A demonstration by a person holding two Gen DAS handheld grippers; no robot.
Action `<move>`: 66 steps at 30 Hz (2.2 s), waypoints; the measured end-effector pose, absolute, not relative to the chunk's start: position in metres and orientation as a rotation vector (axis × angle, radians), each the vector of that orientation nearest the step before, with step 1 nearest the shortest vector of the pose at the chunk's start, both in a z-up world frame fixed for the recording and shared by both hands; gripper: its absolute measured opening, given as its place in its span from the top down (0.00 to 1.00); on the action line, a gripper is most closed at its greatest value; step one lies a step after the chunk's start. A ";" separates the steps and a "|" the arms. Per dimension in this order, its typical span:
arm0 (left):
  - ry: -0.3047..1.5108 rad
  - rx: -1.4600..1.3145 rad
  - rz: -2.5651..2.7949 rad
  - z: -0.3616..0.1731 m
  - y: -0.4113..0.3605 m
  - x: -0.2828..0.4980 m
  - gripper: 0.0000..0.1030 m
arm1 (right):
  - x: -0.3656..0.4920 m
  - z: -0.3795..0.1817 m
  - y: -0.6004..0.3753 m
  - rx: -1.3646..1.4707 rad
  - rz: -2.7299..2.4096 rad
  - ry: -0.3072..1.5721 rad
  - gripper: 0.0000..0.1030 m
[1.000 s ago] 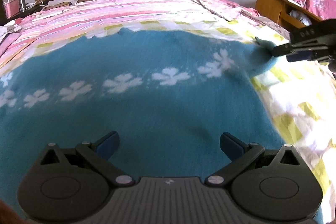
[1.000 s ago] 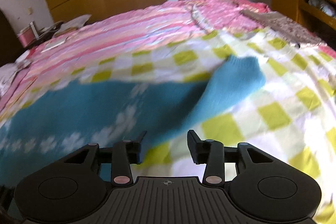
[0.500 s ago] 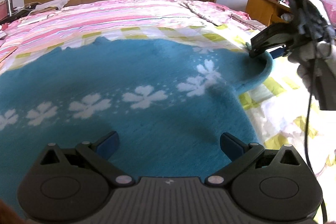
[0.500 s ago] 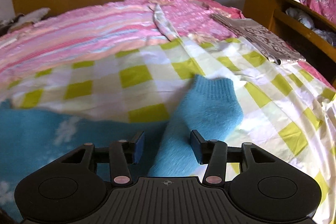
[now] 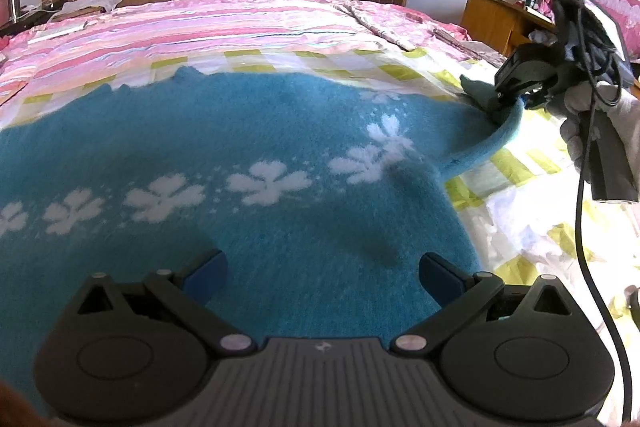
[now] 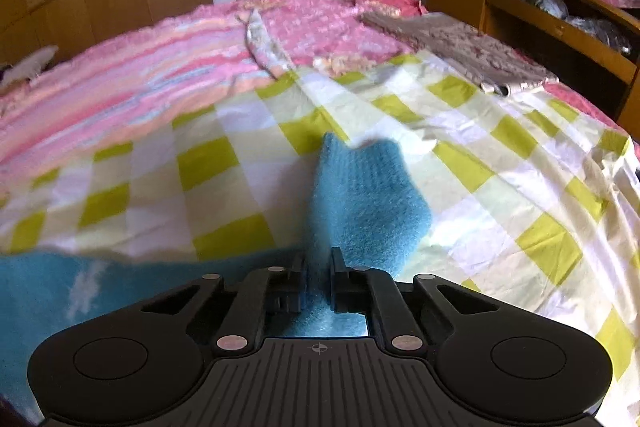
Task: Fold small clothes
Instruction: 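Carry the held sleeve across the sweater body with the right tool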
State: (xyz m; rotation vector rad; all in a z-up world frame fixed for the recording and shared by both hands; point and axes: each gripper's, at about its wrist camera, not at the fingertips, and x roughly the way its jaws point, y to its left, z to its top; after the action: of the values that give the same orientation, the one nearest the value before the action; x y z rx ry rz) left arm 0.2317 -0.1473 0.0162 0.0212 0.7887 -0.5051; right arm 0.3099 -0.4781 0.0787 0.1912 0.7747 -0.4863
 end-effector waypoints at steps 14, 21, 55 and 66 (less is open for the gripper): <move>0.784 0.003 -0.436 0.029 -0.094 0.210 0.00 | 0.289 0.128 -0.375 0.287 -0.138 0.654 0.92; 0.803 -0.020 -0.376 0.028 -0.057 0.195 0.00 | 0.283 0.121 -0.275 0.304 0.151 0.653 0.92; 0.774 -0.072 -0.365 0.022 0.009 0.174 0.00 | 0.285 0.053 -0.080 -0.358 0.465 0.740 0.89; 0.779 -0.078 -0.347 0.018 0.014 0.178 0.00 | 0.294 0.061 -0.069 -0.241 0.486 0.679 0.91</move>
State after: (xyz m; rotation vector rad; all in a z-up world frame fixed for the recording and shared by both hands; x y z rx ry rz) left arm 0.1779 0.0138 0.0184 -0.0776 0.7794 -0.3470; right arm 0.2941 -0.0688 0.0607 -0.2411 0.6794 0.4860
